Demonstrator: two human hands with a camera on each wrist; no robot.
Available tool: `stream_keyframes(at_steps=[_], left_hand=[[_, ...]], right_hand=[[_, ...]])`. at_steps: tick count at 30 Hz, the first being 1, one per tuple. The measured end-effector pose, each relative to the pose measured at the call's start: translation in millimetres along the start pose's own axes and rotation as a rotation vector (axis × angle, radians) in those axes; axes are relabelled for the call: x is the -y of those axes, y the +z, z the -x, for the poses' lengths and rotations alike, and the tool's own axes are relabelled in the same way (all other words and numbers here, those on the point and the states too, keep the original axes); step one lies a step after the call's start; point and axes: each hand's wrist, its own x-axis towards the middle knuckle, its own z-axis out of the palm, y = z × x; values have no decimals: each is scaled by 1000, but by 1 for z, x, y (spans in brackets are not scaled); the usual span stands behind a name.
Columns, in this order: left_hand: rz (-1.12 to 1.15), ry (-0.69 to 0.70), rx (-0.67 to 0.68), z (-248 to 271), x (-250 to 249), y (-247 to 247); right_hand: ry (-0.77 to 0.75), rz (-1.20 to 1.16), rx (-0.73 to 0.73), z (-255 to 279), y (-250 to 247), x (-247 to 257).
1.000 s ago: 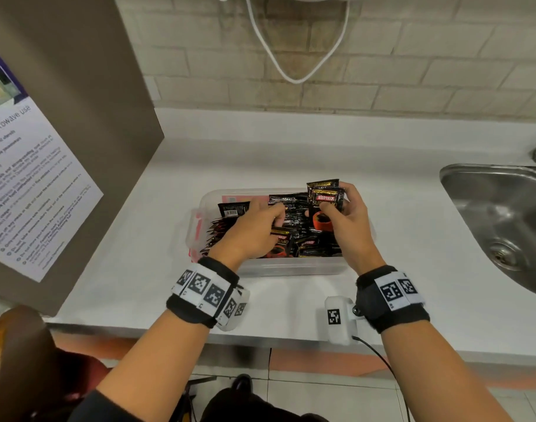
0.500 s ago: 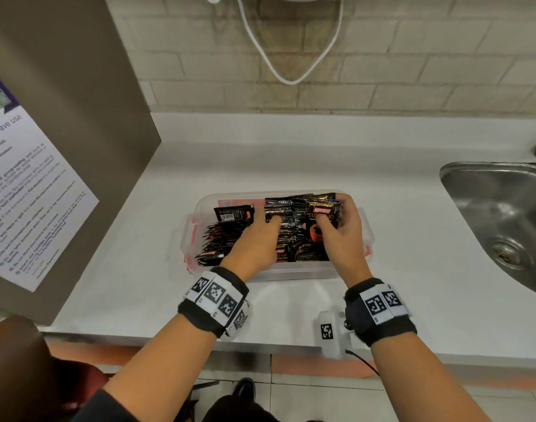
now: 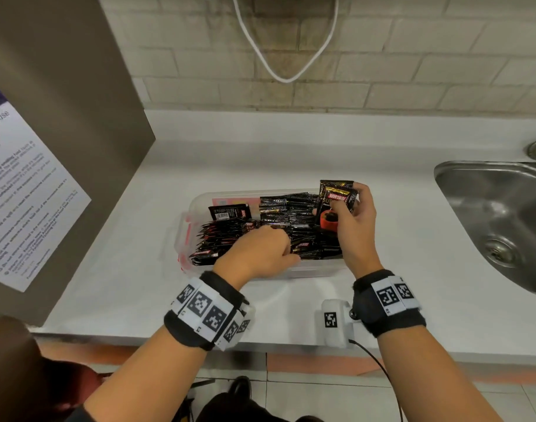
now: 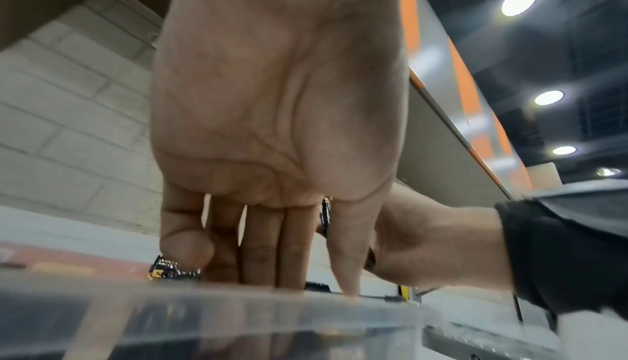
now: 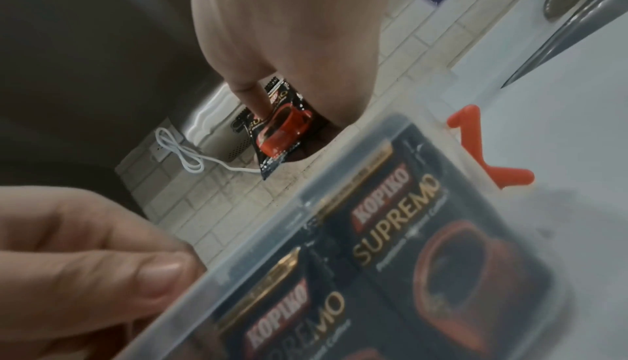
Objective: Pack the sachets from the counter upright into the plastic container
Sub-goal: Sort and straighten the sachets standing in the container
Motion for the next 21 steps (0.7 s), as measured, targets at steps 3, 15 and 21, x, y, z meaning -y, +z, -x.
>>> stream_keyframes(at_steps=[3,15,21], left_hand=[[-21,-26,12,-2,-7,11],[248,-148,-56,-9,1,12],[214,-156,17,-14,-1,12]], right_hand=[[-15,7,6,-2,-4,1],[-31,7,-6,-3,-10,-9],[-27,3,8,-7,-8,-9]])
